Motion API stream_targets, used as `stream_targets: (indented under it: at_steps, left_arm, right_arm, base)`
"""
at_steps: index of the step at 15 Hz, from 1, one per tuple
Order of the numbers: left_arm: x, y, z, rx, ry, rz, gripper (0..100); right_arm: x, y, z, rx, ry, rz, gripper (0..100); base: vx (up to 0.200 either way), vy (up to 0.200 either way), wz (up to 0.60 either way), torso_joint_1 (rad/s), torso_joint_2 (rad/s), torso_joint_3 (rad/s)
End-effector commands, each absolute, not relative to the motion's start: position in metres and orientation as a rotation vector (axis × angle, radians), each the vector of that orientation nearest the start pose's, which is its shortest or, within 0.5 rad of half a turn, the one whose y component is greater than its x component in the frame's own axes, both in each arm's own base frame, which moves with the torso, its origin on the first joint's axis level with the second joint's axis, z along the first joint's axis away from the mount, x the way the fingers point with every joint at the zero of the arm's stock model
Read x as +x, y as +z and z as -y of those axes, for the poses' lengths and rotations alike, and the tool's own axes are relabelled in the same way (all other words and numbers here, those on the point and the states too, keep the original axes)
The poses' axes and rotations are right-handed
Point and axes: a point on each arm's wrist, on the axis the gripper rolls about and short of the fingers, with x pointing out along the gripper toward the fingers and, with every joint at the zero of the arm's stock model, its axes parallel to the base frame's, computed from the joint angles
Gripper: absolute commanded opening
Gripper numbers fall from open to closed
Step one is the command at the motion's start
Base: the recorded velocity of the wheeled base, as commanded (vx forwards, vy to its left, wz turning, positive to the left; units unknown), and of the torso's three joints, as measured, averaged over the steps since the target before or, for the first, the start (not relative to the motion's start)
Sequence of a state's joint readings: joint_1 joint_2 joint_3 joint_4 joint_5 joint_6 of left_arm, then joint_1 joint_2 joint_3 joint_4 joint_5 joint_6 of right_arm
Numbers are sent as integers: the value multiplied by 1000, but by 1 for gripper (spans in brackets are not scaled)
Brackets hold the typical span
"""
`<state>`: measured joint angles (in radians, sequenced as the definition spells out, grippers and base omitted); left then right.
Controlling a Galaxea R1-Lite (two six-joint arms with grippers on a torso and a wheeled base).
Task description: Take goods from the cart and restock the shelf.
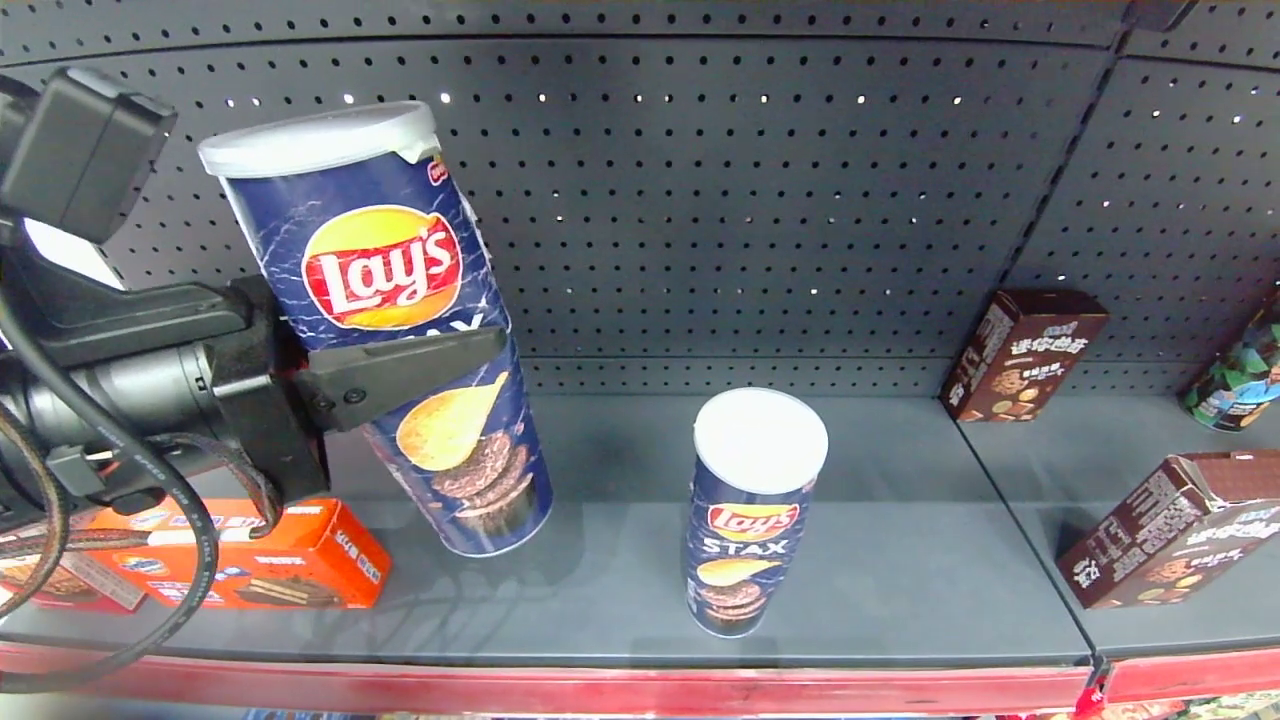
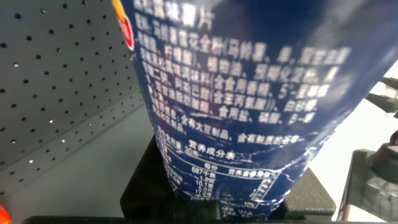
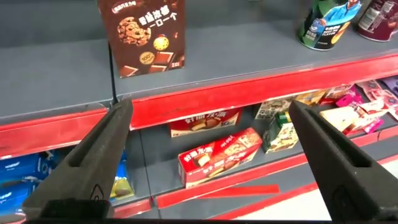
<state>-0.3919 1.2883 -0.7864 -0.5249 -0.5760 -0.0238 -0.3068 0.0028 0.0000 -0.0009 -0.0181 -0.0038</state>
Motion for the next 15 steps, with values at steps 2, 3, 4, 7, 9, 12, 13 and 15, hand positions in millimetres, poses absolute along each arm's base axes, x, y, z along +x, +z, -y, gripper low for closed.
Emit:
stream_targets:
  at_steps: [2, 3, 4, 7, 9, 12, 13, 15]
  left_arm:
    - [181, 280, 100, -19, -1023, -9, 0]
    - [185, 276, 102, -21, -1026, -35, 0]
    - [198, 269, 107, -20, -1021, -69, 0]
    - [221, 256, 119, -3, -1113, -114, 0]
    - [242, 240, 127, 19, -1118, -158, 0]
    - [277, 236, 140, 14, -1145, -167, 0]
    - [294, 231, 145, 17, -1138, -173, 0]
    - [309, 224, 151, 48, -1132, -165, 0]
  right_arm:
    - [-22, 76, -7, -5, -327, 1, 100]
    - [-22, 76, -7, -5, -327, 1, 100]
    - [-22, 76, -7, -5, -327, 1, 100]
    - [-22, 76, -6, -5, -325, 1, 100]
    - [-22, 76, -7, -5, -327, 1, 100]
    - [-22, 76, -7, -5, -327, 1, 100]
    - [-22, 76, -7, -5, -327, 1, 100]
    - [-22, 76, -7, -5, -327, 1, 100]
  base:
    - [0, 0, 0, 0, 0, 0]
    - [0, 0, 0, 0, 0, 0]
    - [0, 0, 0, 0, 0, 0]
    - [0, 0, 0, 0, 0, 0]
    - [0, 0, 0, 0, 0, 0]
    - [0, 0, 0, 0, 0, 0]
    - [0, 0, 0, 0, 0, 0]
    - [0, 0, 0, 0, 0, 0]
